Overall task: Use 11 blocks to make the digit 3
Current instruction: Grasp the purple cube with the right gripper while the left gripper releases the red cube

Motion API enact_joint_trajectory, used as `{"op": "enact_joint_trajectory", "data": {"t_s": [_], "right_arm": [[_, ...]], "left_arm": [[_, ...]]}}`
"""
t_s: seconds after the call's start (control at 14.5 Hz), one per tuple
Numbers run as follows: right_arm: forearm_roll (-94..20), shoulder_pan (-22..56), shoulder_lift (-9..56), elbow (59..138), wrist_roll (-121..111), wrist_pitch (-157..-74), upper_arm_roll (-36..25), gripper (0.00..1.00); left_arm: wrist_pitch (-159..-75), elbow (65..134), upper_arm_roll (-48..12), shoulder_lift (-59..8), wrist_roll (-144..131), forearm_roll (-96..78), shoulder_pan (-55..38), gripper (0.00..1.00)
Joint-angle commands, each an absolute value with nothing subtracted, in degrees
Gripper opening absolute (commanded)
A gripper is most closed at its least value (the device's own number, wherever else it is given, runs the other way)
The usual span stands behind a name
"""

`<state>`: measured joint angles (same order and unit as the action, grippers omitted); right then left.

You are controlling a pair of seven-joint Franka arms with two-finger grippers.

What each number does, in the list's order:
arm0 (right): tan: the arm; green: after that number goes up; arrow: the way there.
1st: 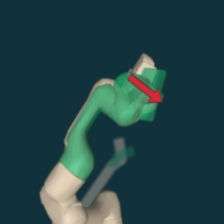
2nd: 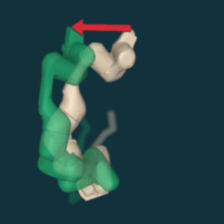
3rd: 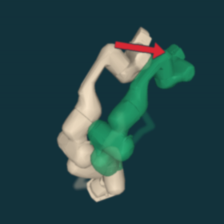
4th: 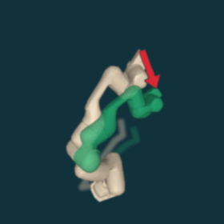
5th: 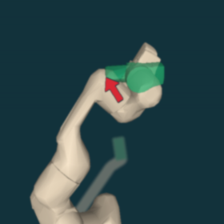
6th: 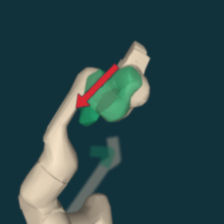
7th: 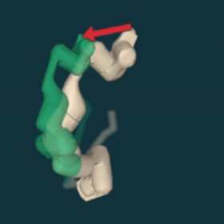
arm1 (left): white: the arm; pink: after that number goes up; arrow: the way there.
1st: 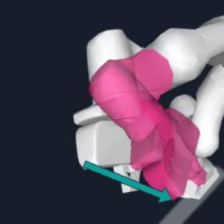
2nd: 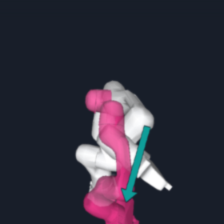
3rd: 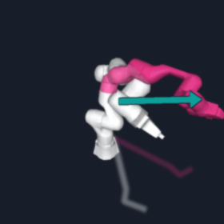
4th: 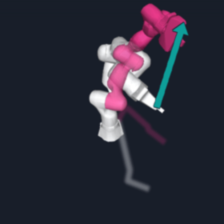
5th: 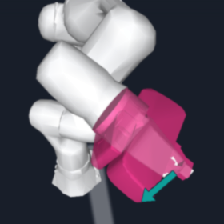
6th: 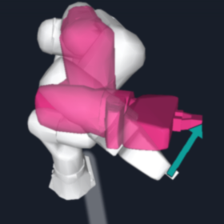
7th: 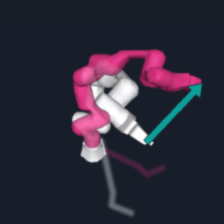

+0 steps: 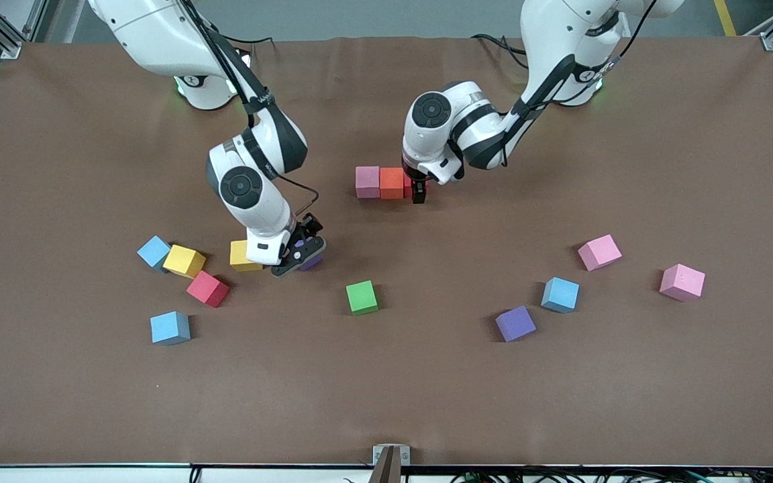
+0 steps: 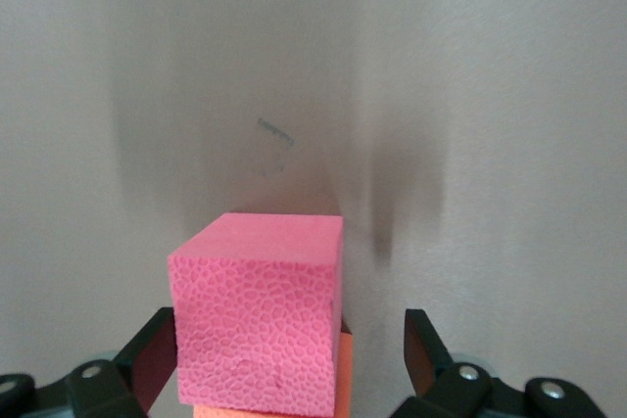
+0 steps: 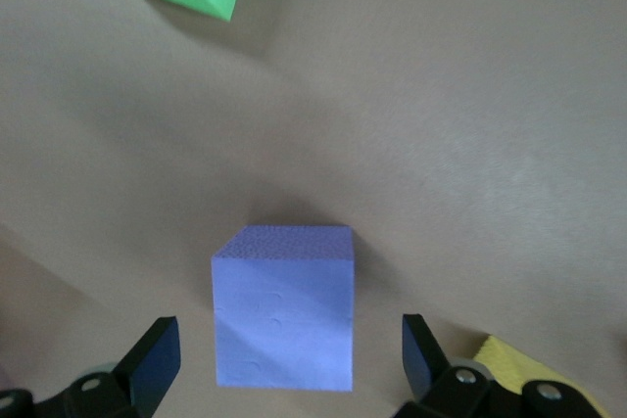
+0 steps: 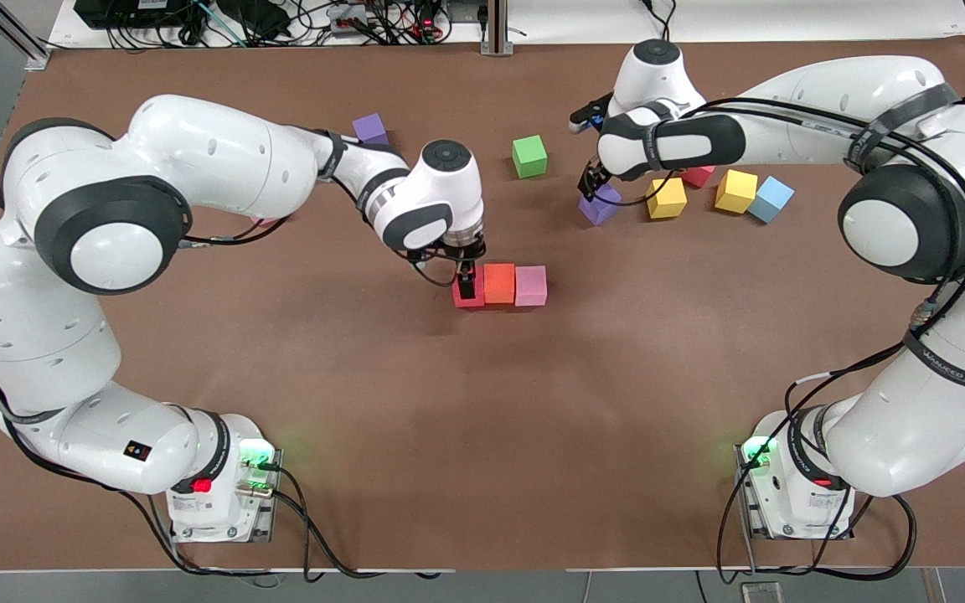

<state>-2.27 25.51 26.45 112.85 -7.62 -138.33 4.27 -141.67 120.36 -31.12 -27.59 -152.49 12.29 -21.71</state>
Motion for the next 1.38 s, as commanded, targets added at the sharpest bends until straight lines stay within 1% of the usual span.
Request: {"op": "enact_joint_trajectory", "data": {"t_s": [0.0,0.28,0.34,0.41,0.48,0.55,0.62,0.69,0.96,1.31], "right_arm": [[-2.4,25.3,28.6,112.0,-8.4,-139.5,4.8,1.00],[-2.8,25.9,30.4,112.1,-8.0,-141.0,4.8,1.00],[-2.8,26.2,30.5,112.1,-8.0,-141.0,4.8,0.96],[-2.8,26.3,30.5,112.1,-7.9,-140.9,4.8,0.78],[-2.8,26.2,30.4,112.1,-7.9,-140.8,4.8,0.50],[-2.8,26.2,30.4,112.1,-7.9,-140.5,4.8,0.39],[-2.8,26.2,30.4,112.1,-7.8,-140.2,4.8,0.33],[-2.9,26.4,30.3,112.1,-6.8,-139.9,4.8,0.29],[-3.2,29.0,30.2,111.8,10.1,-140.1,5.1,0.29],[-3.3,35.3,30.3,110.7,27.9,-140.5,5.1,0.29]], "left_arm": [[-136.9,118.7,-31.1,-24.6,-152.7,13.3,-22.7,1.00],[-136.7,118.0,-31.0,-22.6,-152.2,13.4,-22.2,1.00],[-136.6,117.3,-30.9,-22.6,-152.1,13.4,-22.0,1.00],[-135.7,116.3,-30.8,-22.7,-151.5,13.4,-21.9,1.00],[-134.4,115.0,-30.6,-22.8,-150.7,13.9,-21.9,1.00],[-132.9,113.7,-30.5,-22.8,-150.2,14.9,-21.6,1.00],[-131.6,112.3,-30.2,-22.9,-150.1,15.6,-21.4,1.00],[-130.8,111.2,-30.2,-23.0,-150.0,16.4,-20.5,1.00],[-130.1,110.3,-30.2,-23.1,-143.7,22.1,-17.2,1.00],[-130.0,110.3,-30.2,-23.2,-131.6,24.5,-11.9,1.00]]}}
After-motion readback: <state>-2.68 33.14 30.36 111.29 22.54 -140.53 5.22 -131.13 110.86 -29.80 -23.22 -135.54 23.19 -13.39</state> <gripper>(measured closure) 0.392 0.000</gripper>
